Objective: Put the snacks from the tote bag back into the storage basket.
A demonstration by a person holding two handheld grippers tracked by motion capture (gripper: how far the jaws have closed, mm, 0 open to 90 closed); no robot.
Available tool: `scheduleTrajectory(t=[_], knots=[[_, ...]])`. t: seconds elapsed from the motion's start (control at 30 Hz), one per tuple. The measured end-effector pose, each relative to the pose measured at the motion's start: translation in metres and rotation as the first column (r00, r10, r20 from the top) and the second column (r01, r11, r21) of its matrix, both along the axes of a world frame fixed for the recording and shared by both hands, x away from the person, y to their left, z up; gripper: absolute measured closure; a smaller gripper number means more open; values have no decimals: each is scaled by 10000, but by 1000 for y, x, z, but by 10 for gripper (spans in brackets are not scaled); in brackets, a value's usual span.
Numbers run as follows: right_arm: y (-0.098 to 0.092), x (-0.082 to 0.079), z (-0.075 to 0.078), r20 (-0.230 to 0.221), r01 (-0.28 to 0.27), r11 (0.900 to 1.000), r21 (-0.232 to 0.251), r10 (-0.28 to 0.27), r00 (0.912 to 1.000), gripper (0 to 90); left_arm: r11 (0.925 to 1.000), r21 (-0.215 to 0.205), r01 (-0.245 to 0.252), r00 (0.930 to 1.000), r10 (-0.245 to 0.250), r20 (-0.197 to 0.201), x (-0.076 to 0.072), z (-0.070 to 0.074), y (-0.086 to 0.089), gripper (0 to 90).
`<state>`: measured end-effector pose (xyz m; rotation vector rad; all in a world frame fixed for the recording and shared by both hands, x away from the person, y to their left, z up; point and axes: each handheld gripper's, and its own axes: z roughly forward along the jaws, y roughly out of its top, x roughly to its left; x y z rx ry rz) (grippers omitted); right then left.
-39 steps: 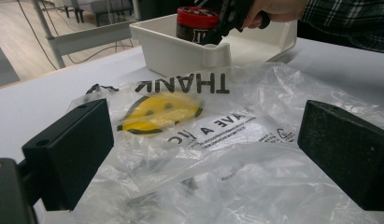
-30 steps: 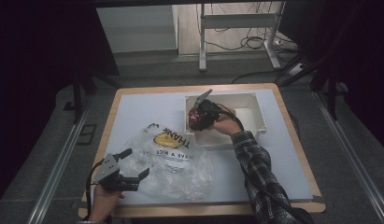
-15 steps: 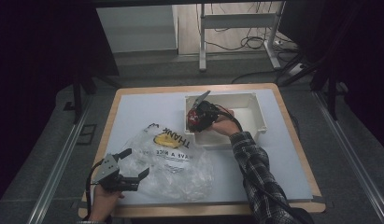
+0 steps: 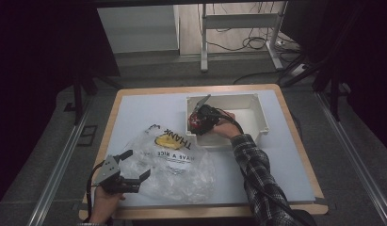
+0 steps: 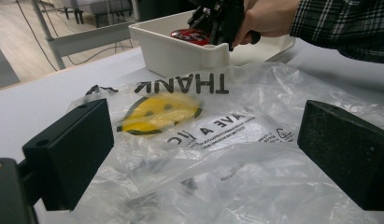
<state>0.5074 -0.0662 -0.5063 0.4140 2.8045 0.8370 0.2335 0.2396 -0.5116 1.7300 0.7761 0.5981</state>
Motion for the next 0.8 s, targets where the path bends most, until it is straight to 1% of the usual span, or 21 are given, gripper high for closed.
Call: scheduleTrajectory(t=[0.3, 0.33, 0.37, 0.4, 0.5, 0.67, 0.8], knots=[[-1, 2, -2, -63, 94, 9996, 267, -92, 9999, 247, 10000, 9, 16, 10000, -16, 27, 0, 0, -1, 37], [-2, 2, -1, -73, 192, 9989, 419, -189, 9998, 232, 10000, 11, 12, 10000, -12, 29, 0, 0, -1, 37], [-2, 2, -1, -73, 192, 9989, 419, -189, 9998, 232, 10000, 14, 16, 10000, -16, 26, 0, 0, -1, 37], [-2, 3, 0, -175, 332, 9977, 594, -322, 9993, 205, 10000, 15, 18, 10000, -18, 24, 0, 0, -1, 37], [-1, 3, 1, -224, 334, 9969, 709, -319, 9992, 178, 10000, 18, 19, 10000, -19, 36, 0, 0, -1, 37], [0, 3, 1, -114, 187, 9975, 677, -180, 9998, 126, 10000, 22, 20, 10000, -20, 36, 0, 0, -1, 37], [-1, 2, 2, -94, 175, 9974, 694, -169, 9998, 109, 10000, 15, 12, 10000, -12, 38, 0, 0, -1, 37]])
